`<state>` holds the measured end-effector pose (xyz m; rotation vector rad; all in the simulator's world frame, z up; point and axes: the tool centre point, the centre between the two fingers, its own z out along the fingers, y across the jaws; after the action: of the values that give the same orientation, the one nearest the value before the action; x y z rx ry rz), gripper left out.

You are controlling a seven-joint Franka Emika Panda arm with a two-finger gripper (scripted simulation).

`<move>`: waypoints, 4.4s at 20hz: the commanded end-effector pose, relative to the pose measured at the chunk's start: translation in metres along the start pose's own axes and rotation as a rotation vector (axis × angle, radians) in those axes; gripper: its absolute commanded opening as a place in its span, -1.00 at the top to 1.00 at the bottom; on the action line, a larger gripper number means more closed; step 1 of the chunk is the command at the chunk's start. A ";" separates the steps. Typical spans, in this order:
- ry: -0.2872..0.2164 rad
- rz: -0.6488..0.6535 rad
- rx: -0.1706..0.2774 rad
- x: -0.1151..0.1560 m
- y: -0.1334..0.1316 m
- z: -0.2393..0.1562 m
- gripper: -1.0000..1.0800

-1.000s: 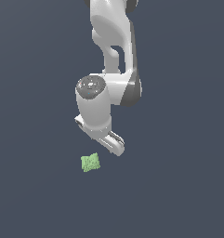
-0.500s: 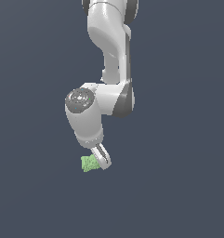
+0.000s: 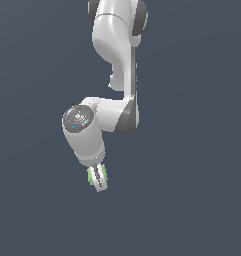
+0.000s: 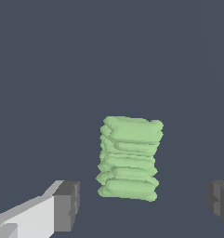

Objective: Pick up the object and move it to a goal position.

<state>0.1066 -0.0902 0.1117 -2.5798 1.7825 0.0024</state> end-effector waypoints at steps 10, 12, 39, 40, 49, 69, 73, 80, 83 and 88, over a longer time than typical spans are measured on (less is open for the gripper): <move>0.004 0.082 -0.004 0.008 -0.002 0.006 -0.92; 0.004 0.082 -0.004 0.008 -0.002 0.008 -0.92; 0.005 0.088 -0.004 0.009 -0.002 0.056 1.00; 0.005 0.088 -0.004 0.009 -0.002 0.056 1.00; -0.021 0.081 0.032 0.007 -0.006 0.029 1.00; -0.263 0.023 0.361 0.020 -0.001 -0.224 1.00; -0.315 0.012 0.430 0.032 0.011 -0.275 1.00; -0.388 0.001 0.522 0.054 0.033 -0.341 1.00; -0.409 -0.001 0.546 0.061 0.040 -0.358 1.00; -0.430 -0.001 0.570 0.070 0.047 -0.374 1.00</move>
<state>0.0871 -0.1719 0.4813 -1.9996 1.3828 0.0363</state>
